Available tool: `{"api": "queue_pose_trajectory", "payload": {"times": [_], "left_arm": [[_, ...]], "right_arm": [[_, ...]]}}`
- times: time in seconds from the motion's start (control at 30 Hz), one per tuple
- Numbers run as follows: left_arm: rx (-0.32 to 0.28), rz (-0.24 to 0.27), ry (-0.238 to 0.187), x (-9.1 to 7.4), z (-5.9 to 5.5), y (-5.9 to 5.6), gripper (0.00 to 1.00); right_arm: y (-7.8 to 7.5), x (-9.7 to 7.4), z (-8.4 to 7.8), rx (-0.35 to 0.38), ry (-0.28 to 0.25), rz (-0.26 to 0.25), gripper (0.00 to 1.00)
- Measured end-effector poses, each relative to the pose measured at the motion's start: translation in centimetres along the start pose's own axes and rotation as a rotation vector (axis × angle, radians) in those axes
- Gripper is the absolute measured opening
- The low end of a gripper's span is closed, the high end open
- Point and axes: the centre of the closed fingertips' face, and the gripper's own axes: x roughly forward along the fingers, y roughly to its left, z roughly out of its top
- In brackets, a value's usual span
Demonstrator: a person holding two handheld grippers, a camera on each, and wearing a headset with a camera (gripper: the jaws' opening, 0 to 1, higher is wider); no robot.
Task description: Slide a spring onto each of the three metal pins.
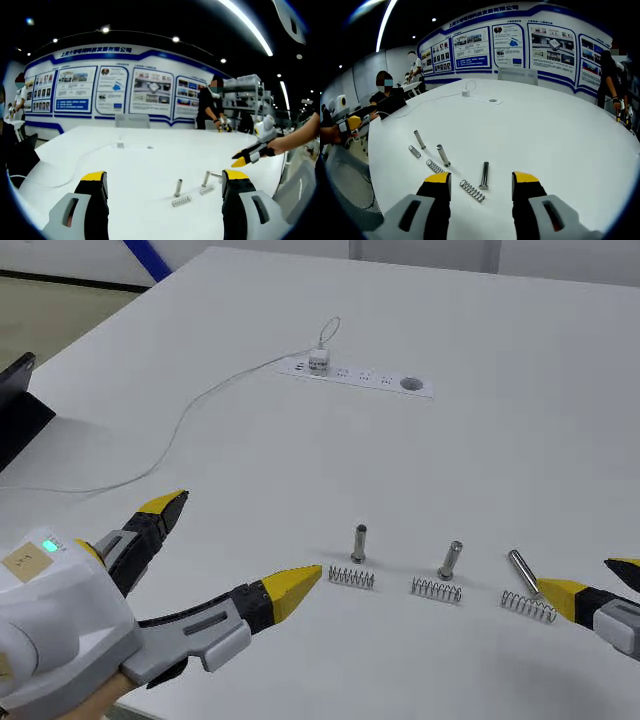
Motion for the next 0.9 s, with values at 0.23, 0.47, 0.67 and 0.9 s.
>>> {"api": "queue_pose_trajectory", "payload": {"times": [0.23,0.47,0.67,0.9], "left_arm": [[0.020,-0.025,0.030,0.2,-0.5,-0.7,0.97],[0.034,-0.040,0.058,0.3,-1.1,-1.0,0.97],[0.040,-0.043,0.068,0.4,-1.3,-1.1,0.97],[0.048,-0.039,0.082,0.3,-1.6,-0.9,0.97]], "right_arm": [[0.0,0.9,0.2,-0.079,0.007,0.012,0.44],[-0.2,2.7,0.1,-0.086,0.021,0.024,0.35],[-0.2,5.0,-0.4,-0.077,0.061,0.034,0.31],[-0.4,6.8,-1.8,-0.020,0.116,0.041,0.28]]}}
